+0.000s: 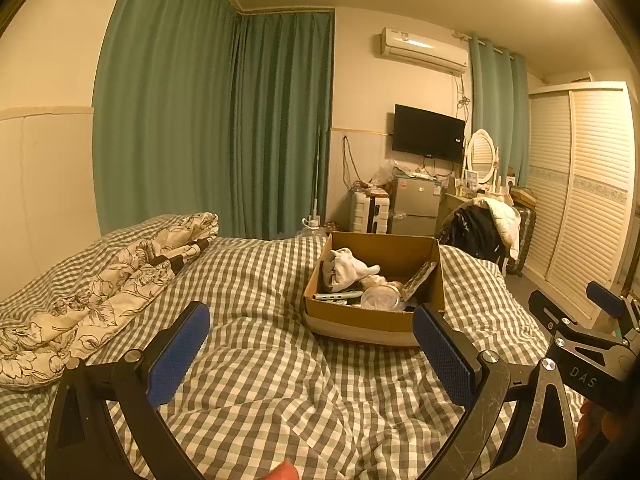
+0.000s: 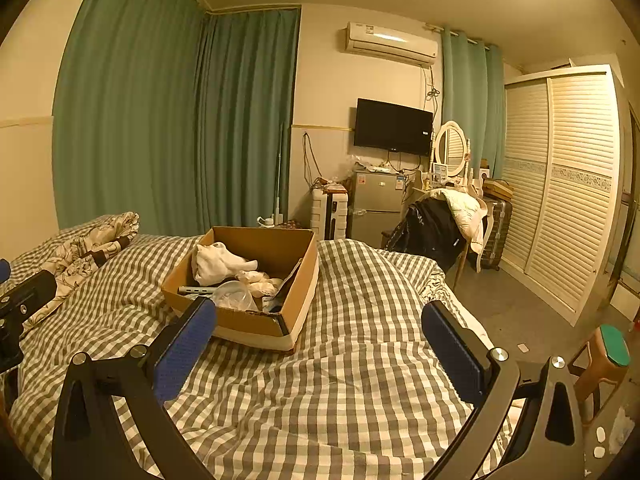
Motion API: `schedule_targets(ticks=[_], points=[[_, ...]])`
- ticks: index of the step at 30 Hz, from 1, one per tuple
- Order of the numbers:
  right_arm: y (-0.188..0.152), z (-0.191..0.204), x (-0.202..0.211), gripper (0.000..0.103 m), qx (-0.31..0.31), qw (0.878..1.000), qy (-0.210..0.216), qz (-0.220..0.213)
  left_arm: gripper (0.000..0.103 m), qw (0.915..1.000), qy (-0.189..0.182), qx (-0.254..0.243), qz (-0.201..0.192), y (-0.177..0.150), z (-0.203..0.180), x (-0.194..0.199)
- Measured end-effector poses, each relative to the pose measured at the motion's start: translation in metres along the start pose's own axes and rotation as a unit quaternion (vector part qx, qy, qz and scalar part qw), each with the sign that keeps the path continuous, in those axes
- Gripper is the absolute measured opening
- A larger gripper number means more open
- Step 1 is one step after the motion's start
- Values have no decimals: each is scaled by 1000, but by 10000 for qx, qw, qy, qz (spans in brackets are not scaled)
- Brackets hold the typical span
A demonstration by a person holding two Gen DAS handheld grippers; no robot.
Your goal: Organize objects
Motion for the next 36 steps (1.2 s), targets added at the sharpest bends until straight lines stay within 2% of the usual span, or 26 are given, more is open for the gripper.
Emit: schedule_targets(ticks=[36], points=[[-7, 0, 0, 103, 35, 9999, 7, 96, 103, 10000, -20, -36, 30, -3, 0, 1]])
Point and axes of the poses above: each gripper's, at about its wrist camera, not at the fingertips, and x roughly against the way its jaws point, z to its left, y to its top, the point moved 4 cm from there along -x, roughly the way its jaws point, and after that the axes turned 6 degrees about -z, right-handed, at the moved point
